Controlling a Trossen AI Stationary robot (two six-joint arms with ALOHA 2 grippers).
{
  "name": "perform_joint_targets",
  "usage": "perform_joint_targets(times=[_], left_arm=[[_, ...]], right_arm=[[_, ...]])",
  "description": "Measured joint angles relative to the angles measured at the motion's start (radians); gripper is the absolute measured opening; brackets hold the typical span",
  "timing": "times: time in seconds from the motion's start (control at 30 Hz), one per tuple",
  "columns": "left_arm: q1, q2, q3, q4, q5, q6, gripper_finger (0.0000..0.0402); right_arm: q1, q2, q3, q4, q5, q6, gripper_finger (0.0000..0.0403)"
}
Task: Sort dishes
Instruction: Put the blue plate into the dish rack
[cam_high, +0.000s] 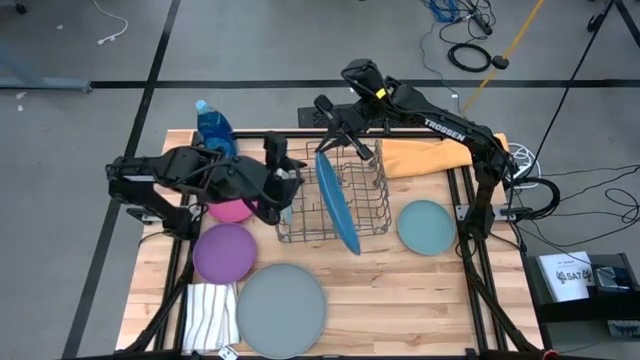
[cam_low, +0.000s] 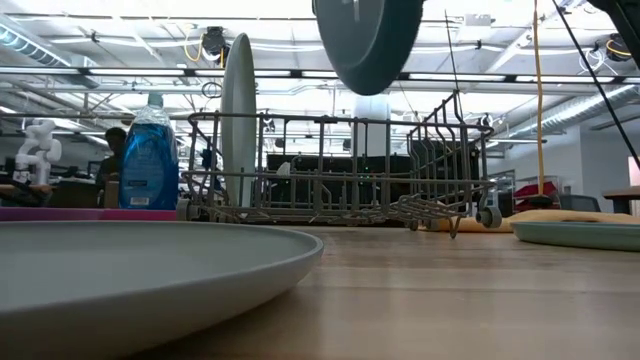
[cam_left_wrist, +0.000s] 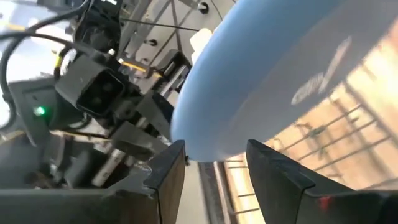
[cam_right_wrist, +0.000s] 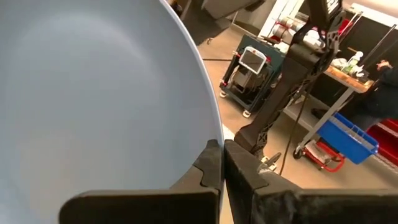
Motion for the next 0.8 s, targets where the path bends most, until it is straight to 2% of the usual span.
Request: perform_joint_targets(times=[0.3,0.4,0.8], left_arm=[[0.000,0.034,0.000,0.024,0.008,0.201,0.0173],[0.000,0.044,-0.001,0.024,0.022,0.213,0.0173],[0.035,0.063,0.000,0.011,0.188,0.193,0.0173]], right_arm=[[0.027,0.012,0.000,-0.040,0.031,0.005,0.0000],[0.035,0.020,0.000,-0.051,0.034,0.006,0.0000],[0.070,0.044,0.000,-0.054,0.079,0.032,0.0000]])
